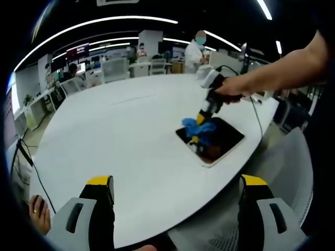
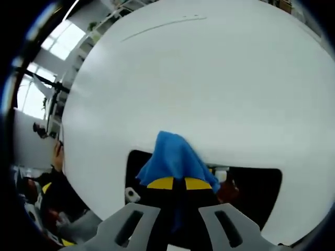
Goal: Wipe the mirror surface with the cleaning cloth until all visible marks leave the cleaned area.
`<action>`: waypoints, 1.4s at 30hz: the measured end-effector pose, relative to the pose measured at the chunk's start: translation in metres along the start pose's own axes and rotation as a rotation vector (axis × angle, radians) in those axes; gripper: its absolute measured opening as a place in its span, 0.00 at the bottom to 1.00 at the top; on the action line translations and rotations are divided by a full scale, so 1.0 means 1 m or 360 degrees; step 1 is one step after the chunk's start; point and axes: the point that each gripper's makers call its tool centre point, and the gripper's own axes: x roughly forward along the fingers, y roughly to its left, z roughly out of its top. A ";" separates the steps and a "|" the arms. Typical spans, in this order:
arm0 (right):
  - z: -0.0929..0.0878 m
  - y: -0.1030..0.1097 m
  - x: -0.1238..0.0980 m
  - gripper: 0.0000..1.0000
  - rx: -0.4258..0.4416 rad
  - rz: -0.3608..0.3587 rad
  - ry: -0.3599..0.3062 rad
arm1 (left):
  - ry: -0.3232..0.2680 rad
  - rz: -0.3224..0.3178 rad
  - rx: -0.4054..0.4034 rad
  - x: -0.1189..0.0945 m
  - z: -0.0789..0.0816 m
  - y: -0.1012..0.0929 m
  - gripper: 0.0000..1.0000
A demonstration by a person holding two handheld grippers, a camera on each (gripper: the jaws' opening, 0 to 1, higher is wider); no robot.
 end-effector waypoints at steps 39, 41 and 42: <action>0.010 0.041 0.014 0.00 -0.0111 0.0067 -0.0073 | 0.0024 0.0007 0.0011 -0.004 0.001 -0.009 0.99; 0.006 0.043 0.014 0.00 -0.0116 0.0071 -0.0065 | 0.0020 0.0007 0.0013 -0.004 0.001 -0.010 0.99; 0.004 0.044 0.014 0.00 -0.0115 0.0074 -0.0061 | 0.0020 0.0006 0.0011 -0.004 0.001 -0.010 0.99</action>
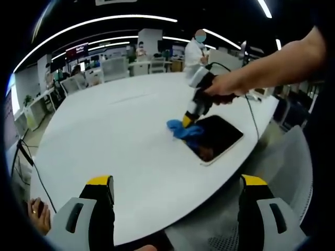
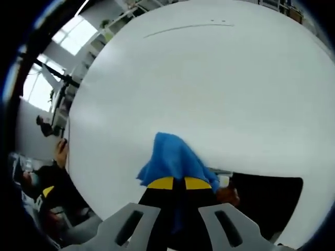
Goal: Wipe the mirror surface with the cleaning cloth until all visible marks leave the cleaned area.
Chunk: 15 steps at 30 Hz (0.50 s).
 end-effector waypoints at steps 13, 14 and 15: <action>-0.015 0.008 0.000 0.00 -0.0040 0.0026 0.0018 | -0.0012 -0.0006 0.0001 0.001 0.001 -0.004 0.99; -0.017 0.008 -0.001 0.00 -0.0043 0.0028 0.0018 | -0.0012 -0.0007 0.0002 0.002 0.001 -0.005 0.99; -0.018 0.009 0.000 0.00 -0.0045 0.0031 0.0021 | -0.0012 -0.0008 0.0002 0.002 0.001 -0.005 0.99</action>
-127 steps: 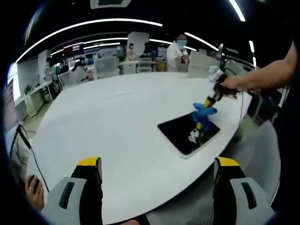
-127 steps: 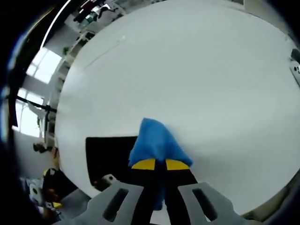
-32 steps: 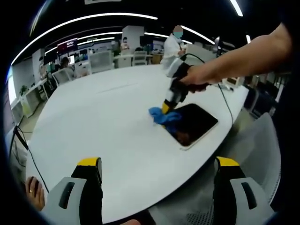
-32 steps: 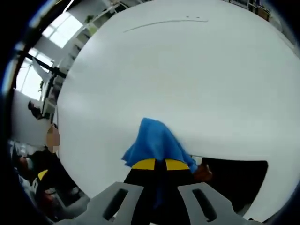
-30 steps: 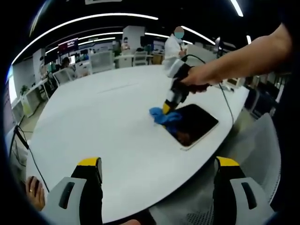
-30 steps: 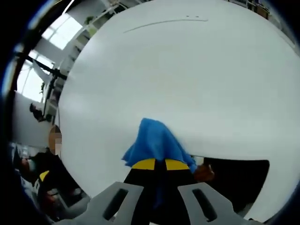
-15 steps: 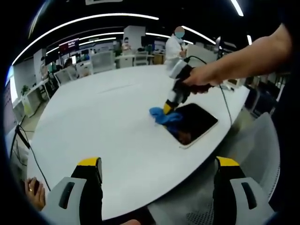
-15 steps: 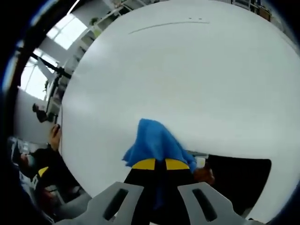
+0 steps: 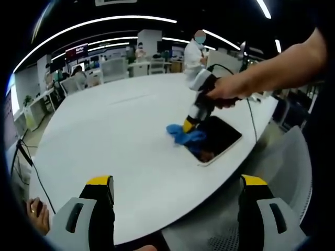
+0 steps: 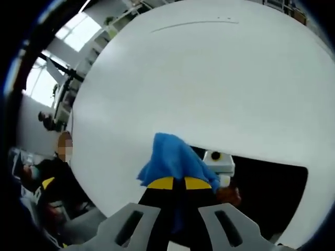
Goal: Wipe the mirror surface with the cleaning cloth until all visible marks leave the cleaned area.
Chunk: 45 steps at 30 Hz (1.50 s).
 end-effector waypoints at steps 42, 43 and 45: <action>-0.031 0.021 -0.012 0.00 -0.0224 0.0065 -0.0025 | -0.0023 -0.0019 -0.0007 0.011 0.003 -0.013 0.99; -0.030 0.020 -0.011 0.01 -0.0230 0.0064 -0.0029 | -0.0023 -0.0018 -0.0007 0.011 0.003 -0.014 0.99; -0.027 0.018 -0.008 0.01 -0.0236 0.0076 -0.0042 | -0.0021 -0.0013 -0.0010 0.010 0.002 -0.014 0.99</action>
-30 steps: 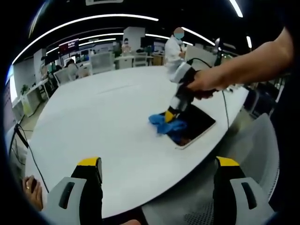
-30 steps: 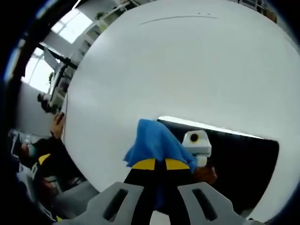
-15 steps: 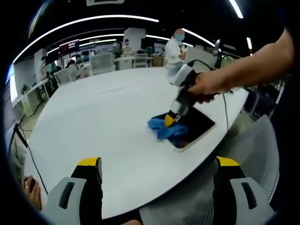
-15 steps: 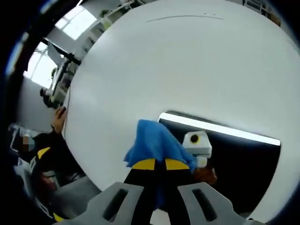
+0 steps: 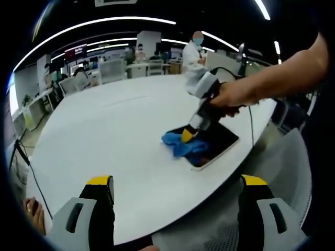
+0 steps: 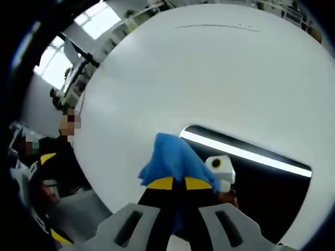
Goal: Wipe the mirror surface with the cleaning cloth until all visible marks leave the cleaned area.
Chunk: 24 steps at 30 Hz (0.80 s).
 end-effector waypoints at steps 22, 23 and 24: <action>0.001 -0.028 0.004 0.01 0.0161 0.0071 -0.0052 | 0.0004 -0.0009 -0.0025 0.007 -0.001 -0.001 0.99; 0.001 -0.030 0.003 0.01 0.0160 0.0069 -0.0054 | 0.0008 -0.0011 -0.0023 0.008 -0.002 -0.002 0.99; 0.000 -0.032 0.002 0.01 0.0157 0.0064 -0.0057 | 0.0014 -0.0016 -0.0016 0.008 -0.003 -0.003 0.99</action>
